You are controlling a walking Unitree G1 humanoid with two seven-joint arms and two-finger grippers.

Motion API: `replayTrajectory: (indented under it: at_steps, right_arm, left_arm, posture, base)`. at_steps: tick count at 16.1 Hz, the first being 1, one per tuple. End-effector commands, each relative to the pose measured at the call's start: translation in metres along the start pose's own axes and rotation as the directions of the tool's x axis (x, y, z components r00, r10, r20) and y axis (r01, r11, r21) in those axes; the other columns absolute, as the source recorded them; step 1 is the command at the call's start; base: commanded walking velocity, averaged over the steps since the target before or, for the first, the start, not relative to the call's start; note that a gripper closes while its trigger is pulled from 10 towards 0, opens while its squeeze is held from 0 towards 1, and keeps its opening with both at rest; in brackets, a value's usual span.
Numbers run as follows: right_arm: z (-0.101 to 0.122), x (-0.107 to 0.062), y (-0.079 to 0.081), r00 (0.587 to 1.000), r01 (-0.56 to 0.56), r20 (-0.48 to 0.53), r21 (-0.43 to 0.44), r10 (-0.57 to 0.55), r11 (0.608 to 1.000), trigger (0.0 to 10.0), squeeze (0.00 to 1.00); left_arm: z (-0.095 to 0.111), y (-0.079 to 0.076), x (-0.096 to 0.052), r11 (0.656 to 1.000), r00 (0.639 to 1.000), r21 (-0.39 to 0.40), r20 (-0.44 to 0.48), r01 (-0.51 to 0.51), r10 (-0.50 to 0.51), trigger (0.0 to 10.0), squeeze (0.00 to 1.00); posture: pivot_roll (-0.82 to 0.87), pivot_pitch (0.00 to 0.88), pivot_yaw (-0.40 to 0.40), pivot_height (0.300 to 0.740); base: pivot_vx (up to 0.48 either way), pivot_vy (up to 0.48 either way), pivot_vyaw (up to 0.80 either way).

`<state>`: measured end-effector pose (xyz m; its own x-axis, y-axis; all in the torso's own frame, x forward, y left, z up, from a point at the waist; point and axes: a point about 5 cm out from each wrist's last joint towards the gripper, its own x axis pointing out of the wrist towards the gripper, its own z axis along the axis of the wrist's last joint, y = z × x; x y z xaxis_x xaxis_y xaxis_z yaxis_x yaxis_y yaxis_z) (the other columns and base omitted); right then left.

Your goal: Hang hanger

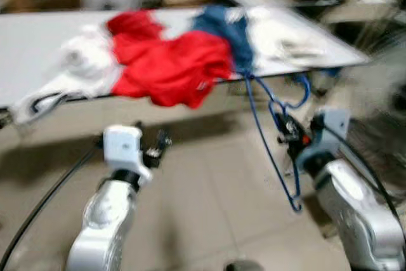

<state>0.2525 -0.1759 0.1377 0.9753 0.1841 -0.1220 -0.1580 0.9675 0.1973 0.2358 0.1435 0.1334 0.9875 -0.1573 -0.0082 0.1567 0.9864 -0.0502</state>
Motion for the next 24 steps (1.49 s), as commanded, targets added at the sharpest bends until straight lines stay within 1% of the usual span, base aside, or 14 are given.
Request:
replayTrajectory:
  at_steps: [1,2,4,7,9,11,12,14,15,18,24]
  right_arm:
    - [0.005,0.001,-0.004,1.0,0.018,0.015,-0.015,-0.018,1.0,10.0,0.0]
    - [0.003,-0.002,-0.006,1.0,0.021,0.004,-0.032,-0.021,0.999,10.0,0.0]
    - [0.004,-0.004,-0.005,1.0,0.014,0.017,-0.047,-0.014,0.999,10.0,0.0]
    - [0.009,0.002,0.006,0.996,-0.076,0.033,-0.082,0.079,0.994,10.0,0.0]
    - [0.013,0.007,0.011,0.992,-0.112,0.049,-0.101,0.117,0.989,10.0,0.0]
    - [0.012,0.011,0.008,0.995,-0.076,0.051,-0.159,0.085,0.984,10.0,0.0]
    - [0.012,0.01,0.007,0.994,-0.077,0.059,-0.164,0.088,0.983,10.0,0.0]
    - [0.012,0.011,0.006,0.995,-0.072,0.057,-0.138,0.08,0.988,10.0,0.0]
    - [0.011,0.013,0.005,0.996,-0.061,0.053,-0.126,0.068,0.99,10.0,0.0]
    - [0.011,0.02,0.002,0.996,-0.052,0.06,-0.128,0.06,0.99,10.0,0.0]
    - [0.017,0.028,-0.002,0.995,-0.048,0.079,-0.13,0.059,0.99,10.0,0.0]
  left_arm:
    - [0.0,-0.002,0.001,1.0,1.0,-0.019,0.005,0.0,0.001,10.0,0.0]
    - [-0.002,-0.001,0.0,1.0,1.0,-0.02,0.014,-0.002,0.003,10.0,0.0]
    - [-0.003,-0.003,-0.002,1.0,1.0,-0.022,0.021,0.01,-0.009,10.0,0.0]
    - [0.001,-0.004,0.0,0.999,0.999,0.032,0.027,0.028,-0.029,10.0,0.0]
    - [0.004,-0.006,0.003,0.998,0.998,0.037,0.038,0.043,-0.045,10.0,0.0]
    - [0.001,-0.007,0.006,0.998,0.999,0.052,0.025,0.046,-0.048,10.0,0.0]
    - [0.0,-0.009,0.007,0.999,0.999,0.037,0.017,0.04,-0.041,10.0,0.0]
    - [0.0,-0.008,0.01,0.999,0.999,0.043,0.021,0.026,-0.027,10.0,0.0]
    - [0.001,-0.007,0.012,0.999,1.0,0.041,0.026,0.014,-0.015,10.0,0.0]
    - [0.004,-0.008,0.015,0.999,0.999,0.045,0.039,0.007,-0.009,10.0,0.0]
    - [0.007,-0.007,0.019,0.999,0.999,0.037,0.051,-0.018,0.016,10.0,0.0]
  posture:
    - [-0.1,0.0,-0.008,0.74]
    - [-0.11,0.0,-0.005,0.74]
    - [-0.12,0.0,0.003,0.74]
    - [-0.11,0.0,-0.008,0.74]
    - [-0.12,0.0,-0.006,0.74]
    - [-0.11,0.008,0.007,0.74]
    - [-0.11,0.009,0.008,0.74]
    - [-0.11,0.013,0.004,0.74]
    - [-0.11,0.014,0.0,0.74]
    - [-0.09,0.018,-0.016,0.74]
    - [-0.09,0.029,-0.022,0.74]
  base:
    - [0.0,0.0,0.0]
    - [0.0,0.0,0.0]
    - [0.0,0.0,0.0]
    - [0.29,0.0,0.0]
    - [0.306,0.0,0.0]
    - [0.341,0.0,0.0]
    - [0.356,0.0,0.0]
    - [0.367,0.0,0.0]
    - [0.386,0.0,0.0]
    - [0.386,0.0,0.0]
    - [0.387,0.0,-0.8]
